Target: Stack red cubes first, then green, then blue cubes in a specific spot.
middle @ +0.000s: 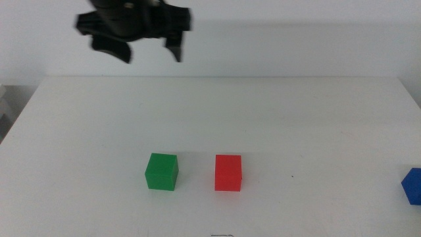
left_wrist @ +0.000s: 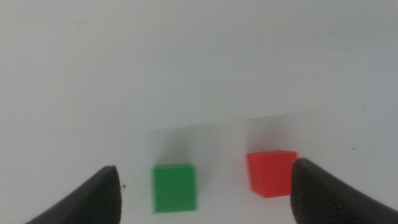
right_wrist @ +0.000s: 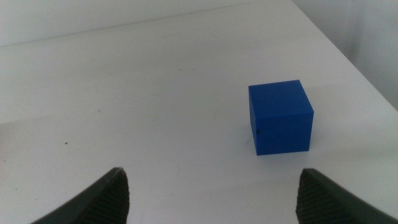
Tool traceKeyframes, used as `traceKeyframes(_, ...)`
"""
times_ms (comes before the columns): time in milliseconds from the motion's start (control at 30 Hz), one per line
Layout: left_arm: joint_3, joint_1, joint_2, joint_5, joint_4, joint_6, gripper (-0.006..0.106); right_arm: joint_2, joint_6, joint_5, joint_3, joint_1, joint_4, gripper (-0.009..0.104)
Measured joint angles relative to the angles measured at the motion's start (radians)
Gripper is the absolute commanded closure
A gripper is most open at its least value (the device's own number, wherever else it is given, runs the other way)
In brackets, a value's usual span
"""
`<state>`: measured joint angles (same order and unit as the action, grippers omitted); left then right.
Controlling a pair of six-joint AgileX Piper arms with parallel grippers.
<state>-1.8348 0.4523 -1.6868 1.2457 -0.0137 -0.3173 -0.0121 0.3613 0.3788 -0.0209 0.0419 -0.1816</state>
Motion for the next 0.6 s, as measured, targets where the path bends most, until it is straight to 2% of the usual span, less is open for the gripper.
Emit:
traceKeyframes(267, 0.215, -0.162, 0.143, 0.001, 0.033, 0.063, 0.007, 0.0, 0.0, 0.0, 0.0, 0.0, 0.0, 0.021)
traceKeyframes(600, 0.35, -0.175, 0.19, 0.004, 0.082, 0.099, 0.007, 0.0, 0.0, 0.0, 0.0, 0.0, 0.0, 0.021)
